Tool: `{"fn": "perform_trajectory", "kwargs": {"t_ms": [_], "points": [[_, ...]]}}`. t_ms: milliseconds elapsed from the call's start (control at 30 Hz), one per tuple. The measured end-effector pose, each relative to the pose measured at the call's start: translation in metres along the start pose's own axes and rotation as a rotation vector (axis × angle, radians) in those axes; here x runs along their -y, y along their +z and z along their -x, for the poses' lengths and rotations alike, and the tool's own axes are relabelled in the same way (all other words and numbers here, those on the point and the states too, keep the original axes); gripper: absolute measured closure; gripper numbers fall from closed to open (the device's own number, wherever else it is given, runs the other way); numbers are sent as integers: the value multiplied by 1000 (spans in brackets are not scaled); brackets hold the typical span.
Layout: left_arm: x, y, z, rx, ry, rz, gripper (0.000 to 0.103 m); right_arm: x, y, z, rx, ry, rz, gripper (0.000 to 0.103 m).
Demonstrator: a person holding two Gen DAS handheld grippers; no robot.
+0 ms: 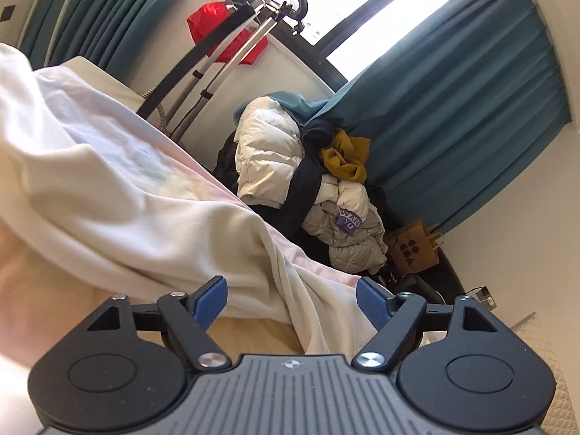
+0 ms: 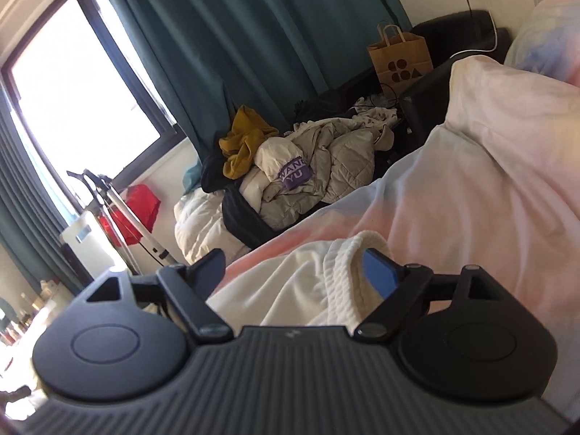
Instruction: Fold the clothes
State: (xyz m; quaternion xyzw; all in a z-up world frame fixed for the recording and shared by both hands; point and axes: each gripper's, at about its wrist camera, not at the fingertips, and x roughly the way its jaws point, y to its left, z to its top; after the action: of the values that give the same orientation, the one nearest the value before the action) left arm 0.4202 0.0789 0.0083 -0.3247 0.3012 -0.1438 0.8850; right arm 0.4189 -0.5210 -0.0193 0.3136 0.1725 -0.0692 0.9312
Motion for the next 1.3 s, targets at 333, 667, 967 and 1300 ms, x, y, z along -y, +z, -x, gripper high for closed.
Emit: {"fn": "perform_trajectory", "kwargs": {"t_ms": [333,667,967,1300], "points": [[-56,-105,208,27,62,216,22,48,-106,123,120,-22,-383,17],[-120,-170,236,-30,195,435,27,104,-173,100,108,-140,-628,32],[-160,-146,197,53,258,453,42,101,-173,56,128,-156,-405,43],[-166,-118,222,261,197,427,97,70,-152,88,258,-168,-269,89]]}}
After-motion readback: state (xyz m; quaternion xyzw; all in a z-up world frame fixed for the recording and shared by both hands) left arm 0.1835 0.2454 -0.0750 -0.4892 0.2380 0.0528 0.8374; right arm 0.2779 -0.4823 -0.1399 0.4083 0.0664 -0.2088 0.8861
